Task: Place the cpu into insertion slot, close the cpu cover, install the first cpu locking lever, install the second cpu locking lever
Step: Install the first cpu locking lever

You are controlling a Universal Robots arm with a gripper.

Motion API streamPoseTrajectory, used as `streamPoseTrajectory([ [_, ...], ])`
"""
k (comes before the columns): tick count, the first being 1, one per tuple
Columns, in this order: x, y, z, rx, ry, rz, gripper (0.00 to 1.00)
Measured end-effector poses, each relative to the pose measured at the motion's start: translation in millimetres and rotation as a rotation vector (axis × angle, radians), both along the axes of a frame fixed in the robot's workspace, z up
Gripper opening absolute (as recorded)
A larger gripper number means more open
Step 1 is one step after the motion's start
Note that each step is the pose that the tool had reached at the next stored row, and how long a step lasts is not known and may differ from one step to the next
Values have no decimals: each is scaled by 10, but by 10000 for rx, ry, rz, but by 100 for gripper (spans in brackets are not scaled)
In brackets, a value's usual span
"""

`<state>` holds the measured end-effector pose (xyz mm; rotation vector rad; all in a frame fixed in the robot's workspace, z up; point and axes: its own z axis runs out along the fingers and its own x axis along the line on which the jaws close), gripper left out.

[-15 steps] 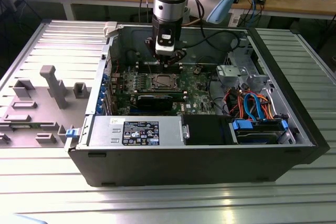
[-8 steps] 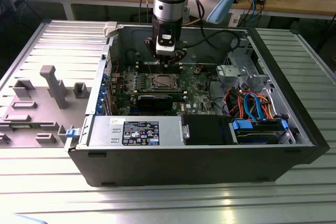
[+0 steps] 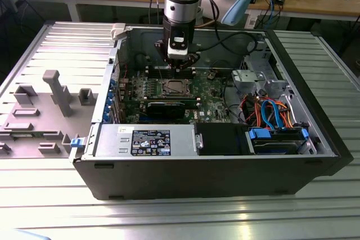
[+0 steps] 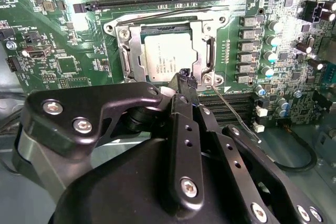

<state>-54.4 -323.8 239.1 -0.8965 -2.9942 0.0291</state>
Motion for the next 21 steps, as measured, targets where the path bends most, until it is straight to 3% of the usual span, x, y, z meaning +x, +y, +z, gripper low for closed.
streamPoseTrajectory([
  [21,0,0,0,57,0,394,11],
])
